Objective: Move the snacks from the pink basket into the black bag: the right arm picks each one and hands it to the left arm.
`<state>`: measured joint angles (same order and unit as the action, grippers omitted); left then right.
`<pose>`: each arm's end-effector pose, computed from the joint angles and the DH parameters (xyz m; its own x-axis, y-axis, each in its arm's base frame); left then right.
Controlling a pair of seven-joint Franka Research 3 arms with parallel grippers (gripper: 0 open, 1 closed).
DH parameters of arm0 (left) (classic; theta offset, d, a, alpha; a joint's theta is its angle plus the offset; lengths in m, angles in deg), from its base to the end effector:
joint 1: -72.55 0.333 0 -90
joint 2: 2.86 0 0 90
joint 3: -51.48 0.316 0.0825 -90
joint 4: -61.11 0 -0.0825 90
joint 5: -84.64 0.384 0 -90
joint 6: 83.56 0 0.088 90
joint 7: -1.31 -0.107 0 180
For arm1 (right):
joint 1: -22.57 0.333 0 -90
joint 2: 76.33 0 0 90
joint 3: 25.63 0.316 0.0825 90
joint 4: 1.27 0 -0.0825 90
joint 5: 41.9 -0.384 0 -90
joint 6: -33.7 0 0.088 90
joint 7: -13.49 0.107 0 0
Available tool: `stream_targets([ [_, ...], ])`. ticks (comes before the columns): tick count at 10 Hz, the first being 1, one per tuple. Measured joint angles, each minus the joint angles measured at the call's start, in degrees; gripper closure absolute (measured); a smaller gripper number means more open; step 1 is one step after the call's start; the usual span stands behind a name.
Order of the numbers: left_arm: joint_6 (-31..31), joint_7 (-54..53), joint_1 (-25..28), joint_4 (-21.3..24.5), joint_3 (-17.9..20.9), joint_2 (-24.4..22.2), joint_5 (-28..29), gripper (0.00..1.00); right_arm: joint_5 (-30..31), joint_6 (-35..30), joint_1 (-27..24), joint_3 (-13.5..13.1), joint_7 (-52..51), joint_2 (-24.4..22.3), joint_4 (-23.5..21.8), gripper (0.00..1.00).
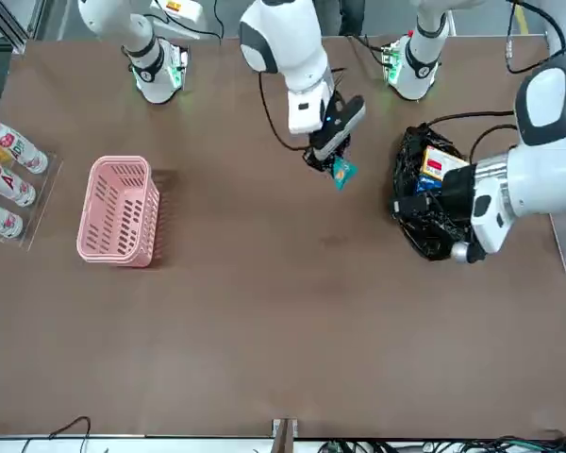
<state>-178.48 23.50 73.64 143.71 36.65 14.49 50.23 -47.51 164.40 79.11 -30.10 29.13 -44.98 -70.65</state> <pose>0.6189 -0.1855 0.5375 0.9383 0.1234 -0.3230 0.2890 -0.7928 0.5366 0.4506 0.6083 0.5217 0.7491 0.4705 0.4663 0.6038 -0.7746 -0.1883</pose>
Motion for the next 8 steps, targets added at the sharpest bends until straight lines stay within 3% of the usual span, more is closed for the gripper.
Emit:
stream_targets([
  [3,1.66,0.22,-1.93,0.01,-0.16,0.02,1.37,0.16,0.0,3.12,1.99,-0.01,0.07,0.38,1.34,0.72],
  [8,13.02,0.25,-1.63,-0.24,-0.23,-2.98,2.96,0.19,0.0,3.32,3.11,-0.02,0.14,0.45,2.39,0.72],
])
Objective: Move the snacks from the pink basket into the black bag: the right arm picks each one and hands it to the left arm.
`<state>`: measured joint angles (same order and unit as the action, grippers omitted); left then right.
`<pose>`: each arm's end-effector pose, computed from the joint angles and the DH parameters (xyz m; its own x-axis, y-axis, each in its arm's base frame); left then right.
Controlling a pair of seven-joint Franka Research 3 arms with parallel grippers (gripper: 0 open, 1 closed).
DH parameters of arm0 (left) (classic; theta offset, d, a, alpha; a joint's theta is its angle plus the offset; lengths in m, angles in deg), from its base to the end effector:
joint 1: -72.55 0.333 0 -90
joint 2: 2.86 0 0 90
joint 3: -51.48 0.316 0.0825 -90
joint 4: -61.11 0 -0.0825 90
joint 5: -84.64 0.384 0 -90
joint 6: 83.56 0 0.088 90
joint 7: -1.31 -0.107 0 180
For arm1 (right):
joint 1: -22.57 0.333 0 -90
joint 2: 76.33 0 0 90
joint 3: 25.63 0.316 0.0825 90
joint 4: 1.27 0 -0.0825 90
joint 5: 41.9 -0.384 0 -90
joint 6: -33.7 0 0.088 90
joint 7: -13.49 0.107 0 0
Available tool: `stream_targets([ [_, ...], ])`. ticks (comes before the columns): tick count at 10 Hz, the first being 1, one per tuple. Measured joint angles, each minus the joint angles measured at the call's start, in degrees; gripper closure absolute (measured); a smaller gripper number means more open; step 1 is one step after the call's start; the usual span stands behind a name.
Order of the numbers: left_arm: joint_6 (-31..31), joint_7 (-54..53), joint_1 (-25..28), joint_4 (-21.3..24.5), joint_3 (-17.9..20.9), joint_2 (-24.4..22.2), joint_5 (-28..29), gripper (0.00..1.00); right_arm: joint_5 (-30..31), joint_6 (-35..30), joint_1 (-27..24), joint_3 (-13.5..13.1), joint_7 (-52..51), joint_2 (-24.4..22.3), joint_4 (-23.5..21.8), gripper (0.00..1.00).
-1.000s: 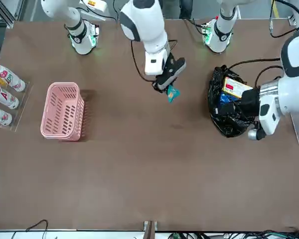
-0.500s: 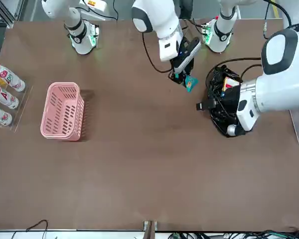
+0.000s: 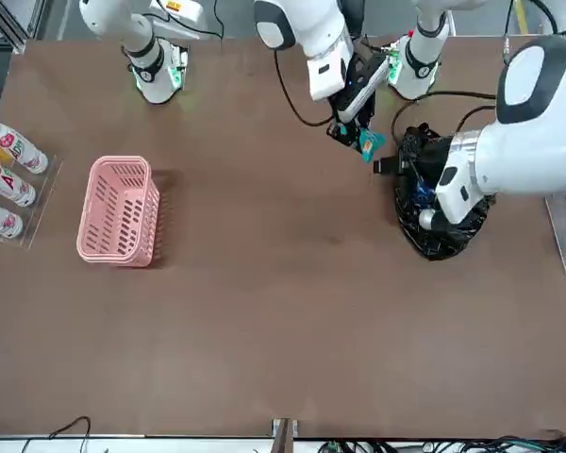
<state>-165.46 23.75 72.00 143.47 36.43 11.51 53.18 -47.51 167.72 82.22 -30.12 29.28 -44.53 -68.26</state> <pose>0.5738 -0.2046 0.5554 0.9057 -0.0061 -0.4239 0.2022 -0.8726 0.4445 0.4195 0.6363 0.5452 0.6984 0.4695 0.5401 0.6523 -0.7282 -0.2104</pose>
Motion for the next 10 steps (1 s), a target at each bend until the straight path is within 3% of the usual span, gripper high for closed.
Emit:
stream_targets([
  [5,3.78,-0.87,-0.24,1.17,-0.44,-2.19,0.1,0.24,0.0,0.0,0.24,-0.04,0.87,0.03,0.03,0.72],
  [10,3.78,-2.05,-0.38,2.6,-1.72,-2.17,0.14,0.4,0.0,-0.06,0.58,-0.04,2.0,0.08,0.03,0.72],
])
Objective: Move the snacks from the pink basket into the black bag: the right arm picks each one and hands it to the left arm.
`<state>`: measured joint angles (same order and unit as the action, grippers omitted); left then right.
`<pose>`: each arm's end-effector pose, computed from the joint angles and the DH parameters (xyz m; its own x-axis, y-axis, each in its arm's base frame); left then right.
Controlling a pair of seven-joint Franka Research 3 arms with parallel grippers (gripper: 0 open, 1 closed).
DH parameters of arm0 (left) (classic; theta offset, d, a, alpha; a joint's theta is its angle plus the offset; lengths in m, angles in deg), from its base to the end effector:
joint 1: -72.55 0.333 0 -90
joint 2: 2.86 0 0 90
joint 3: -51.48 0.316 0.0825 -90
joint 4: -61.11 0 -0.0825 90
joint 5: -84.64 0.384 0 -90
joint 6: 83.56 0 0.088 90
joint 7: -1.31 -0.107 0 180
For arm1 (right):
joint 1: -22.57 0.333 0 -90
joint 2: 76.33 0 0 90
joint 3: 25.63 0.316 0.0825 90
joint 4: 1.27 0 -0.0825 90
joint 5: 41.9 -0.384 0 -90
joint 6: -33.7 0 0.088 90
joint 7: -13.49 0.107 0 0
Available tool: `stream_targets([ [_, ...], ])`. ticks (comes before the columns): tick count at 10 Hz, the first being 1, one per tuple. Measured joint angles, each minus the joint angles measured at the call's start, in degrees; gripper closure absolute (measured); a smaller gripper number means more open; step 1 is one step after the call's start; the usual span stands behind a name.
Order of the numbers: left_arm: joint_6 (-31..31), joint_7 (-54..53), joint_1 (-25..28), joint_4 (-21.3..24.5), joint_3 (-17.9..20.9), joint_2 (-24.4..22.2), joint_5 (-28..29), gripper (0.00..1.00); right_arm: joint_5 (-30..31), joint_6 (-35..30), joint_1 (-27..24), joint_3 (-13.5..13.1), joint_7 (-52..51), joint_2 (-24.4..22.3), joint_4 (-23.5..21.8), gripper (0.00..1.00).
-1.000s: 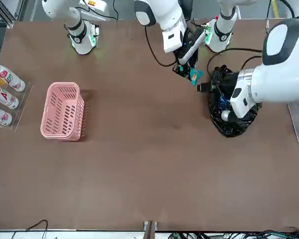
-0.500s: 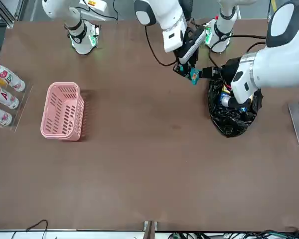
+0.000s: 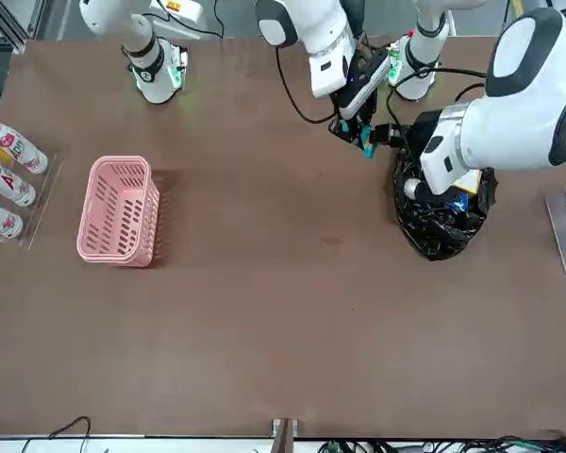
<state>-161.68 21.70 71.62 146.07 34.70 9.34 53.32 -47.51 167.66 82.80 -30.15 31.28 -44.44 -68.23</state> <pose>0.5456 -0.2233 0.5550 0.8819 -0.0980 -0.4611 0.1279 -0.8918 0.4340 0.4134 0.6406 0.5441 0.7168 0.4519 0.5310 0.6345 -0.7384 -0.2282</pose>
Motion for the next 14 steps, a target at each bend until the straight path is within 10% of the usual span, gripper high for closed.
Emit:
stream_targets([
  [4,0.01,0.07,0.04,0.04,-0.07,-0.01,0.18,0.97,0.0,-0.16,0.12,-0.08,0.55,0.18,0.01,0.72],
  [12,0.02,0.63,0.55,0.05,0.24,-0.07,0.23,0.98,0.0,-0.22,0.21,-0.08,1.62,0.19,0.12,0.51],
  [14,0.03,0.63,1.67,0.05,0.5,-0.1,2.66,0.98,0.0,-0.25,0.49,-0.08,1.95,0.18,0.22,0.23],
])
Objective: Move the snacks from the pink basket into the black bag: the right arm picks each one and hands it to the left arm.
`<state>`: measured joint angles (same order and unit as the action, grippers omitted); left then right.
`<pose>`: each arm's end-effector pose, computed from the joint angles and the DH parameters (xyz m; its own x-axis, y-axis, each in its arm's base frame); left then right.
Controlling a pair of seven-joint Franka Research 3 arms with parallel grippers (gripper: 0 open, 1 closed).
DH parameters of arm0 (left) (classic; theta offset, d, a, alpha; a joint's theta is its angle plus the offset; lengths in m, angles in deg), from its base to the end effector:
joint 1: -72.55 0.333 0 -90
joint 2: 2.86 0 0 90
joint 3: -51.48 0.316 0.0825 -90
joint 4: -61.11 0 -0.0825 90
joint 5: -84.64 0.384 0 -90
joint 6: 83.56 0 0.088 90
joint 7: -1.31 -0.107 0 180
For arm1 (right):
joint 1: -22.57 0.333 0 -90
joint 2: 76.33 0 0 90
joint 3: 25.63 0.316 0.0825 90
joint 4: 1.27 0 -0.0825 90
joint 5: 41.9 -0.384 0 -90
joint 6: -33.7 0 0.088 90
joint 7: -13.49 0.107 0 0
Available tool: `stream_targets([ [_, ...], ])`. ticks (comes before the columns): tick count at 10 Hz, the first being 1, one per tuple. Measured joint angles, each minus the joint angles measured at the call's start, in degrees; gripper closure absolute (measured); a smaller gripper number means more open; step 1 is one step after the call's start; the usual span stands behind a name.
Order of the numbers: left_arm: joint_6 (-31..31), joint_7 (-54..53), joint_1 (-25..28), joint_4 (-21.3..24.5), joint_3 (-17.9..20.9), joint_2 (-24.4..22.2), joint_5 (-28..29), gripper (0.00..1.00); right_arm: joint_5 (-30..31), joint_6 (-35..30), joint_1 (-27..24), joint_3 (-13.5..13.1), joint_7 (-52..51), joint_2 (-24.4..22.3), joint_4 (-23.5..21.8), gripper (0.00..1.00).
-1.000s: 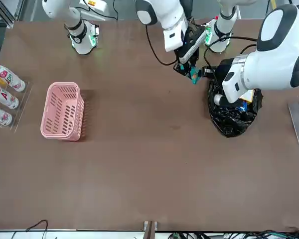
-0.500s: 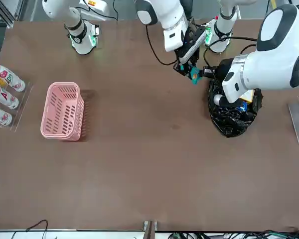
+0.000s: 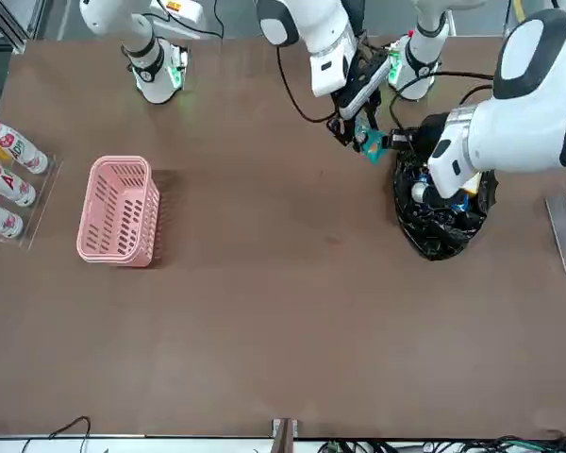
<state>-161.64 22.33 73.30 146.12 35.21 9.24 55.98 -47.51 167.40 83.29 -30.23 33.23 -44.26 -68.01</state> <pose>0.5540 -0.1981 0.5520 0.8887 -0.0382 -0.4568 0.1610 -0.9070 0.3891 0.4087 0.6443 0.5432 0.7354 0.4341 0.5204 0.6153 -0.7495 -0.2443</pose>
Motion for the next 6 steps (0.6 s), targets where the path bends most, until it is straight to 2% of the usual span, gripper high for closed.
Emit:
stream_targets([
  [1,0.03,0.0,0.73,0.18,0.06,0.04,2.98,0.98,0.0,-0.04,0.06,0.0,0.05,0.0,0.03,0.07],
  [2,0.01,-0.08,2.38,0.67,0.12,0.26,5.67,0.98,0.0,-0.06,0.08,-0.03,0.06,0.0,0.09,0.0],
  [4,0.01,-1.71,8.02,1.65,0.25,1.09,9.73,0.98,0.0,-0.58,-0.11,-0.82,0.06,-0.03,0.14,0.0],
  [6,0.06,-2.56,12.54,4.82,0.34,1.07,12.61,0.98,0.0,-4.4,-2.59,-1.7,-0.23,-0.72,0.16,0.0],
])
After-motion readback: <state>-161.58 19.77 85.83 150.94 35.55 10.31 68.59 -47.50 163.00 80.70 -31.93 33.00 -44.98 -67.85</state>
